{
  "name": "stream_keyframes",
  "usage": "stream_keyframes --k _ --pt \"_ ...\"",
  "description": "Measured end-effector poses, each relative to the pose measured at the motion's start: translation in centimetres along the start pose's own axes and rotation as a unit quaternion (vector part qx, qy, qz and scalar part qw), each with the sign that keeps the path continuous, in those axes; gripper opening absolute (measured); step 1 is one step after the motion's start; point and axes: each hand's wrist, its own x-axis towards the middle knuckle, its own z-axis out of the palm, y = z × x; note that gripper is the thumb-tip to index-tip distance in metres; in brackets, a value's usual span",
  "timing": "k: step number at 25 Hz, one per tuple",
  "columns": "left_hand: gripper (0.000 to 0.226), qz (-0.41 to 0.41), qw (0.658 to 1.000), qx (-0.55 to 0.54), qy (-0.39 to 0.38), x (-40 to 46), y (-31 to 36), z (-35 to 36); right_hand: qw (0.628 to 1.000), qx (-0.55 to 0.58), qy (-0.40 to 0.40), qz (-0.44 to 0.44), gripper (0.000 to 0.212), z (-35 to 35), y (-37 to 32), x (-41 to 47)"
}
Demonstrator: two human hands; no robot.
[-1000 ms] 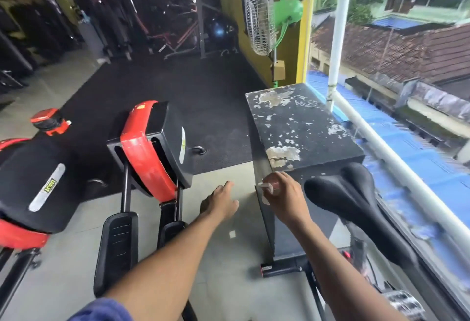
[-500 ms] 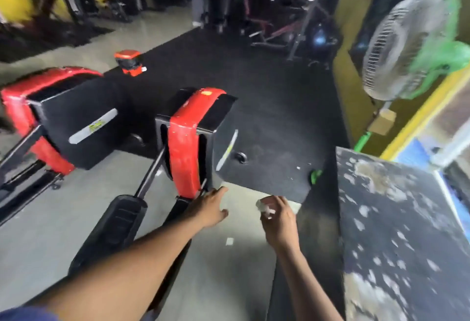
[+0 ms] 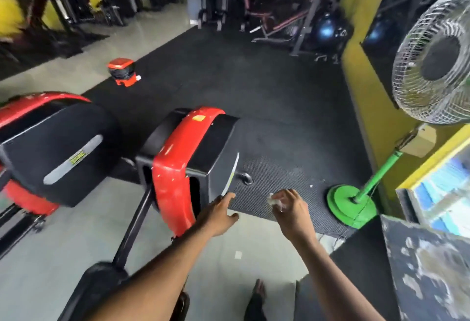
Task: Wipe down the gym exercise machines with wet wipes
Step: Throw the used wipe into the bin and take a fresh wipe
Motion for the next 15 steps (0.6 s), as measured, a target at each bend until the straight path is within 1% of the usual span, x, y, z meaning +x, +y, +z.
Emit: stream_keyframes --k 3,6,8,9,10,13,15 --pt "0.07 0.01 0.999 -0.04 -0.028 10.9 1.9 0.4 1.0 -0.002 0.008 0.013 0.018 -1.5 5.0 7.8" --pt "0.068 0.008 0.997 -0.024 -0.075 19.9 5.4 -0.4 0.998 -0.01 0.014 0.057 0.01 -4.1 9.6 14.9" --pt "0.064 0.006 0.996 -0.03 -0.088 25.5 7.3 -1.0 0.998 -0.021 0.012 0.06 0.024 -5.0 11.7 20.0" --pt "0.062 0.01 0.995 -0.035 -0.09 27.8 8.3 -1.3 0.997 -0.023 0.007 0.068 0.029 -5.2 12.4 22.4" --pt "0.06 0.018 0.995 -0.041 -0.089 30.3 9.3 -1.4 0.997 -0.027 0.0 0.073 0.03 -5.0 13.1 25.2" --pt "0.06 0.032 0.993 -0.053 -0.1 38.4 10.9 -1.9 0.996 -0.042 -0.035 0.063 0.022 -3.8 14.7 33.8" --pt "0.06 0.036 0.994 -0.049 -0.092 45.1 10.7 -2.4 0.995 -0.048 -0.057 0.059 0.016 -3.0 16.0 40.5"
